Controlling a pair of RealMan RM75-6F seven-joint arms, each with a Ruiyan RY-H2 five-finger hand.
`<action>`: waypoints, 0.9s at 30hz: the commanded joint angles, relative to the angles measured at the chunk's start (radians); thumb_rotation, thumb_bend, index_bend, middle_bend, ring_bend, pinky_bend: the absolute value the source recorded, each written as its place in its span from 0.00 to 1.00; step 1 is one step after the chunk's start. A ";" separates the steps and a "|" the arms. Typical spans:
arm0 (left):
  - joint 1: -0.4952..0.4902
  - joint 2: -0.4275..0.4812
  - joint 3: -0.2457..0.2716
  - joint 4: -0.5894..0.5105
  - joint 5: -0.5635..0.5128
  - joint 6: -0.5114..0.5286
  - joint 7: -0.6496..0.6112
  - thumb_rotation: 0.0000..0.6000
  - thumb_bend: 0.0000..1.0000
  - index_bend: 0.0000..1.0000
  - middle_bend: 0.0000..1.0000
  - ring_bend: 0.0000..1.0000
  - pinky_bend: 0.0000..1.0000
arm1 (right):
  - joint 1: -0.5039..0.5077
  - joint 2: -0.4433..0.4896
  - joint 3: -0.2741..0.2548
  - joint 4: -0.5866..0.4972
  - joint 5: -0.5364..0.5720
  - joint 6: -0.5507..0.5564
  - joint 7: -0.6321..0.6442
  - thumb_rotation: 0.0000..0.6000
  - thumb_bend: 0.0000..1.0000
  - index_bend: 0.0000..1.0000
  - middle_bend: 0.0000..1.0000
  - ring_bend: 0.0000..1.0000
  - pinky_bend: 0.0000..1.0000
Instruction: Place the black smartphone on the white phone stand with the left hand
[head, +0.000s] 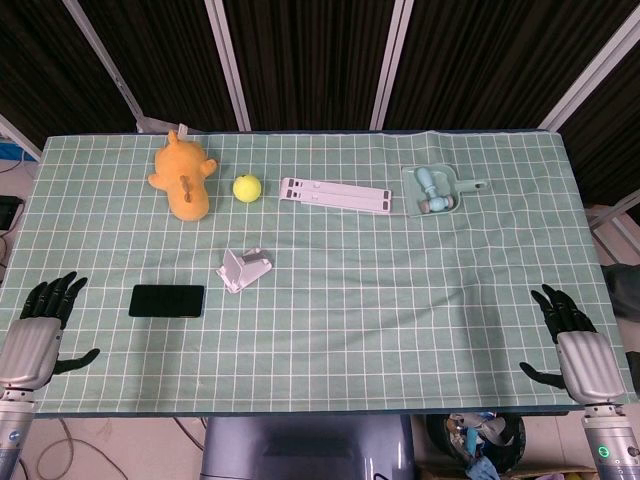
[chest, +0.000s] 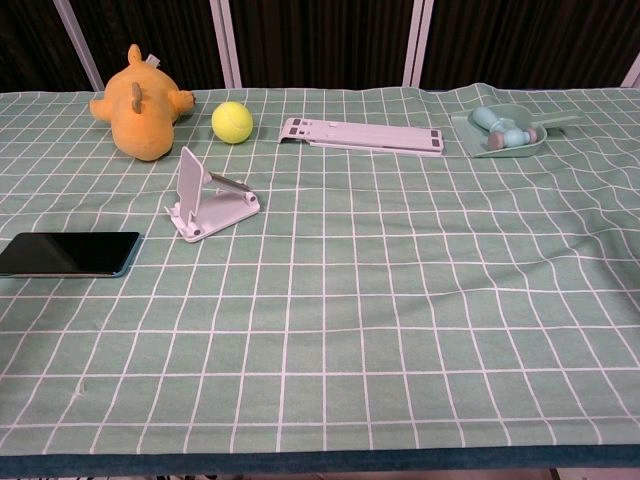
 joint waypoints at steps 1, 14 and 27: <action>0.000 0.000 0.000 0.000 0.000 0.000 0.000 1.00 0.04 0.00 0.00 0.00 0.00 | 0.000 0.000 0.000 0.000 0.000 0.000 0.000 1.00 0.10 0.00 0.00 0.00 0.21; 0.000 0.001 0.000 0.000 -0.004 -0.003 -0.002 1.00 0.04 0.00 0.00 0.00 0.00 | 0.001 -0.002 -0.001 -0.001 0.000 -0.003 -0.004 1.00 0.10 0.00 0.00 0.00 0.21; -0.032 0.010 -0.026 -0.042 -0.053 -0.053 0.040 1.00 0.04 0.00 0.00 0.00 0.00 | 0.004 -0.003 0.004 -0.006 0.017 -0.014 0.005 1.00 0.10 0.00 0.00 0.00 0.21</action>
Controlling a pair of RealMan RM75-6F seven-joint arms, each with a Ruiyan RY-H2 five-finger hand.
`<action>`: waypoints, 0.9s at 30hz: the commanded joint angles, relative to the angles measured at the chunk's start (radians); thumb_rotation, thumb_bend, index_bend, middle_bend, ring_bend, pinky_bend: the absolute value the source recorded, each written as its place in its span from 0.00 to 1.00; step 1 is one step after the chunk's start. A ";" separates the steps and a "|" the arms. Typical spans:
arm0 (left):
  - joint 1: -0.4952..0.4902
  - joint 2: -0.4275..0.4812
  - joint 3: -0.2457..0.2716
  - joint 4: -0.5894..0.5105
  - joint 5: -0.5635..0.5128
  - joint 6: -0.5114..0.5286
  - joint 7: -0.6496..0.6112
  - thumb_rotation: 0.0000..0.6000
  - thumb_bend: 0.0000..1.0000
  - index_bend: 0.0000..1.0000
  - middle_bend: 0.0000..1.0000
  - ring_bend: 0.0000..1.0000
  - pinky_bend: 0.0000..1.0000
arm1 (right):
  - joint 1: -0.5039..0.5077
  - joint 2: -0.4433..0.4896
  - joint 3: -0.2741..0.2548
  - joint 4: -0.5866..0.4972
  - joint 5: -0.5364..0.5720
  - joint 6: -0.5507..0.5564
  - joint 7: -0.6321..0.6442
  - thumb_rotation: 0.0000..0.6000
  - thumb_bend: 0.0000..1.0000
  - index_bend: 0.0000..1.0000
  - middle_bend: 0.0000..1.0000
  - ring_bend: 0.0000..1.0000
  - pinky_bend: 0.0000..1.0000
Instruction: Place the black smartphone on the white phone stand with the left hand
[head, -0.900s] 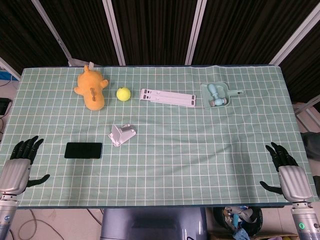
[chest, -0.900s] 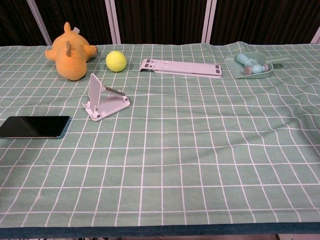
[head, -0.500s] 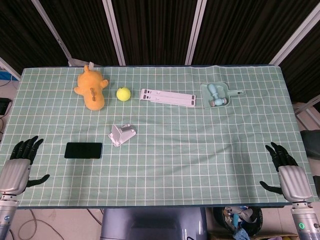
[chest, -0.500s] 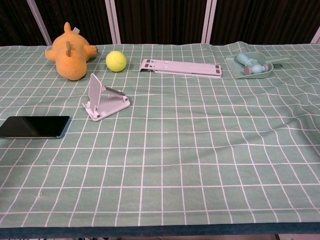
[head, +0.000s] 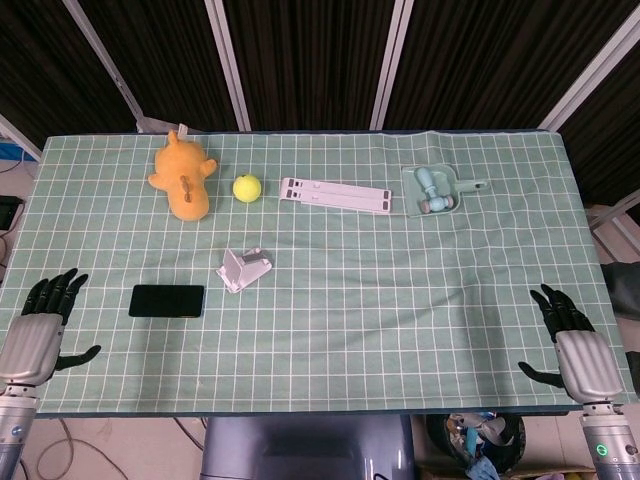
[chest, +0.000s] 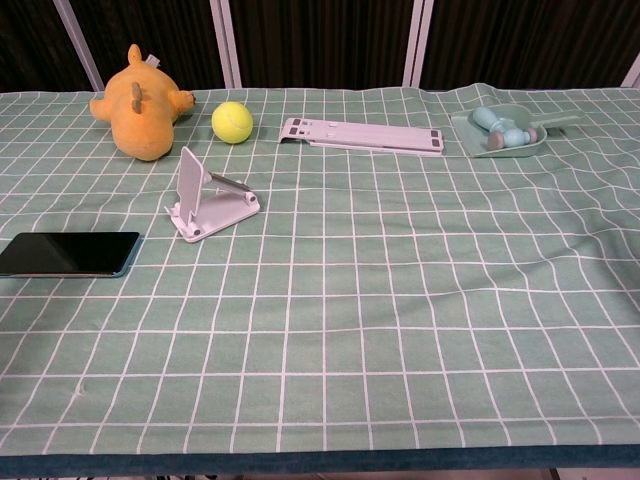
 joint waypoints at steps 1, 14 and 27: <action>-0.025 0.009 -0.015 -0.029 -0.038 -0.043 0.028 1.00 0.04 0.00 0.00 0.00 0.00 | 0.001 0.002 0.001 -0.001 0.002 -0.002 0.005 1.00 0.10 0.00 0.00 0.00 0.21; -0.209 -0.031 -0.108 -0.061 -0.354 -0.277 0.312 1.00 0.10 0.04 0.03 0.00 0.00 | 0.006 0.007 0.003 -0.009 0.022 -0.025 0.017 1.00 0.10 0.00 0.00 0.00 0.21; -0.377 -0.125 -0.105 0.029 -0.680 -0.391 0.572 1.00 0.13 0.07 0.12 0.00 0.00 | 0.007 0.008 0.008 -0.018 0.040 -0.031 0.014 1.00 0.10 0.00 0.00 0.00 0.21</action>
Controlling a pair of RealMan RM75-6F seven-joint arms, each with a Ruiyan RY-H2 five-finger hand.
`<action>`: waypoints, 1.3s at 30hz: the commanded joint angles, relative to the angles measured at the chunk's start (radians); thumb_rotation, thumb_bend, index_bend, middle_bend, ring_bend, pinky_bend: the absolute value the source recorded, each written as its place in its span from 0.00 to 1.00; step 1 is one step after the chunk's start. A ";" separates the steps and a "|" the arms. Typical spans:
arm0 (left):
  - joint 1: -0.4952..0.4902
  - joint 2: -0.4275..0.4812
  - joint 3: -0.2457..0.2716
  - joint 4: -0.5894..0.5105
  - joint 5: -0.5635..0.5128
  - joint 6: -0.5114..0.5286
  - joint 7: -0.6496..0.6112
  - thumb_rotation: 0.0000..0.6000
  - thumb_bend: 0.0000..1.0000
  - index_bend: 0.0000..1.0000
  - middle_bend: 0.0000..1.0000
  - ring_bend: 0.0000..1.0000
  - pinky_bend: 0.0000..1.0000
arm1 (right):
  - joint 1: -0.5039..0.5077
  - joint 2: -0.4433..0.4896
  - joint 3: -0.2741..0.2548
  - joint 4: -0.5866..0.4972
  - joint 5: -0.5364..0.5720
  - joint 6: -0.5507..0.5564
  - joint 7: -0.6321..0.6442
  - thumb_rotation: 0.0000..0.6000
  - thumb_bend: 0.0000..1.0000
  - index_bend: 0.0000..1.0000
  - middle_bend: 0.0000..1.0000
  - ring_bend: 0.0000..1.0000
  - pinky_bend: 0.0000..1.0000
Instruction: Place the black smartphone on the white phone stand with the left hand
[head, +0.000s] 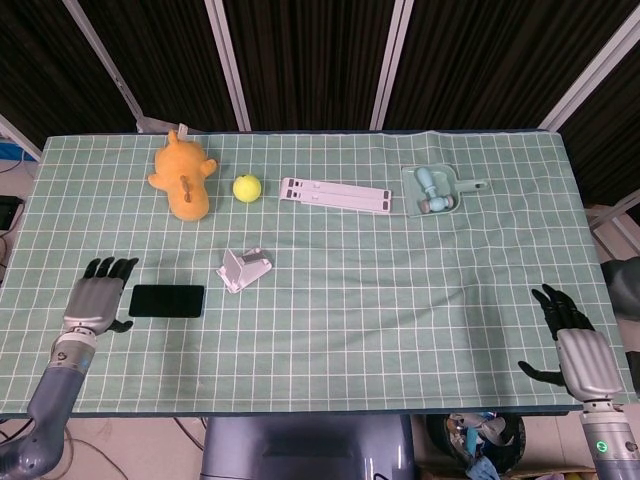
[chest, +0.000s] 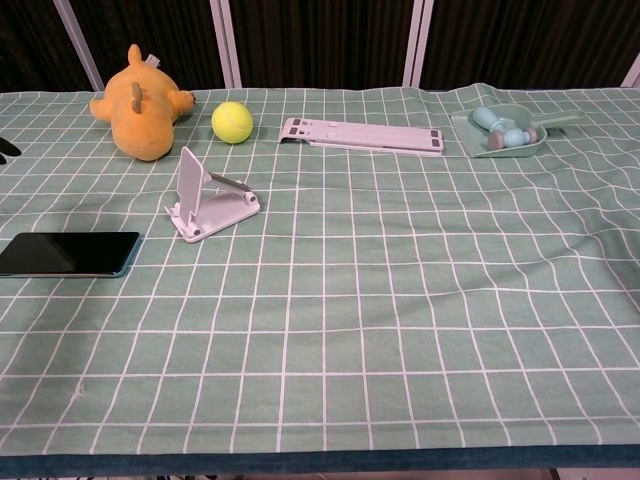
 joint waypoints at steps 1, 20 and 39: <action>-0.059 -0.038 0.006 0.039 -0.092 -0.033 0.065 1.00 0.13 0.08 0.13 0.00 0.00 | 0.000 0.000 0.001 -0.001 0.002 0.000 -0.001 1.00 0.10 0.00 0.00 0.00 0.21; -0.199 -0.135 0.053 0.118 -0.300 -0.031 0.214 1.00 0.19 0.13 0.18 0.00 0.00 | 0.001 0.001 0.002 -0.004 0.007 -0.006 0.006 1.00 0.10 0.00 0.00 0.00 0.21; -0.279 -0.176 0.086 0.114 -0.390 -0.022 0.247 1.00 0.21 0.17 0.18 0.00 0.00 | 0.001 0.001 0.003 -0.006 0.010 -0.007 0.011 1.00 0.11 0.00 0.00 0.00 0.21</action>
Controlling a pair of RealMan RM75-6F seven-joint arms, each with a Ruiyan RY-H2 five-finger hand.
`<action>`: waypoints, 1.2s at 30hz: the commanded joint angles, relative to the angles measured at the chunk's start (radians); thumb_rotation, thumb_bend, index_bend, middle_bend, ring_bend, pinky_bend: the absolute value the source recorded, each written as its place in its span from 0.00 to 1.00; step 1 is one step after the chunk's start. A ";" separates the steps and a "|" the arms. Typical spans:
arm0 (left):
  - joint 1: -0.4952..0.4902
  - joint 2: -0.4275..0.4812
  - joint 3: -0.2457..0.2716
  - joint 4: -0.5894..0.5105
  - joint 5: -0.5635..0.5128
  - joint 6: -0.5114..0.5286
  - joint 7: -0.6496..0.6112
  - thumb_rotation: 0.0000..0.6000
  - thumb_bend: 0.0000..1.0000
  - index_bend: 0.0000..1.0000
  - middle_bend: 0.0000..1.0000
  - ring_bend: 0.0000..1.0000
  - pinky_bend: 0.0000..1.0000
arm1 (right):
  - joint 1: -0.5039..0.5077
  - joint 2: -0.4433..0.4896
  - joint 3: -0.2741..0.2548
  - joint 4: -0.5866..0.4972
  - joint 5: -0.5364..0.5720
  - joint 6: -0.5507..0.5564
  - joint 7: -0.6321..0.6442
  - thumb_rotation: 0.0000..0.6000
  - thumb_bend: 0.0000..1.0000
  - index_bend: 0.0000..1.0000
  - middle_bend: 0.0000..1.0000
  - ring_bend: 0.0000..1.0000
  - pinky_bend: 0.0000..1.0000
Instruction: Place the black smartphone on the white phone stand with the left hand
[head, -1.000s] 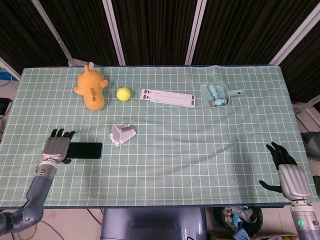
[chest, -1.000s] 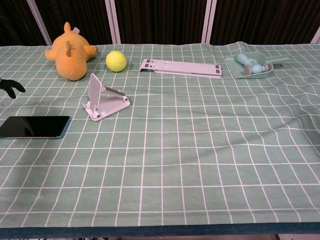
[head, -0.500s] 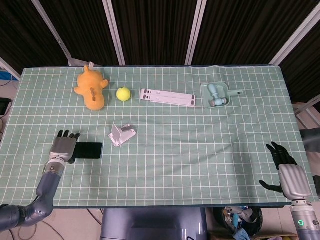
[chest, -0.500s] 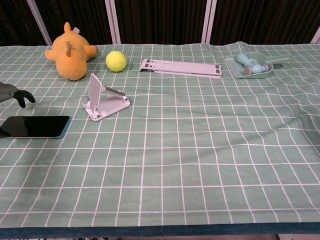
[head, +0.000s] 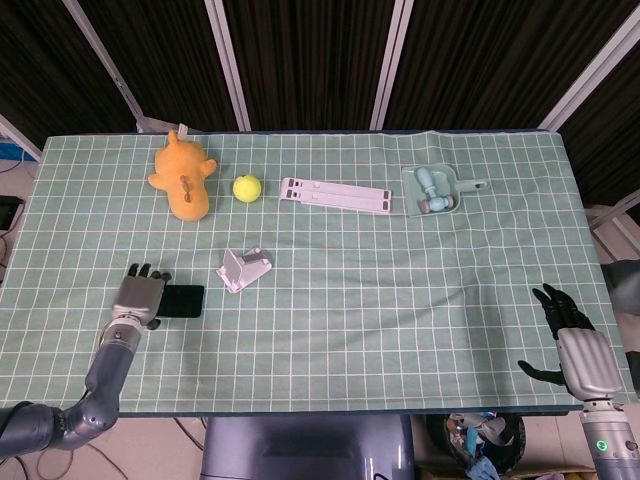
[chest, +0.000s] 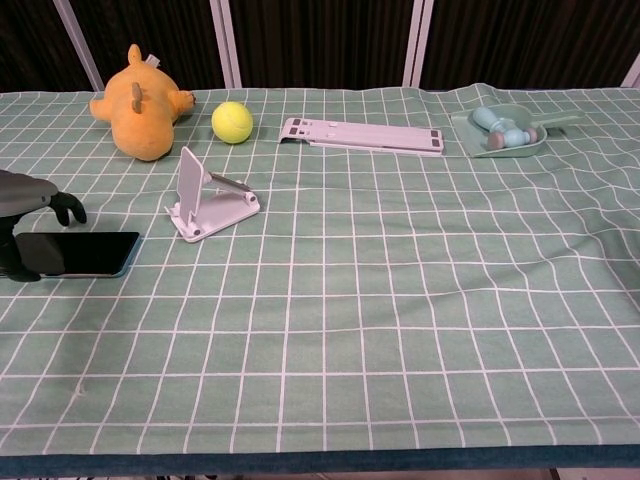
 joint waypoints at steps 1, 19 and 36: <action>-0.009 -0.006 0.004 -0.001 -0.006 0.004 0.003 1.00 0.21 0.18 0.18 0.00 0.00 | 0.000 0.000 0.000 0.000 0.000 0.000 0.001 1.00 0.11 0.00 0.00 0.00 0.21; -0.054 -0.049 0.030 0.017 -0.051 0.032 0.018 1.00 0.21 0.23 0.24 0.00 0.00 | -0.001 0.002 -0.001 -0.001 -0.003 0.001 0.009 1.00 0.12 0.00 0.00 0.00 0.21; -0.066 -0.057 0.049 0.028 -0.059 0.033 0.002 1.00 0.21 0.27 0.28 0.00 0.00 | -0.001 0.002 -0.002 -0.001 -0.004 0.000 0.010 1.00 0.12 0.00 0.00 0.00 0.21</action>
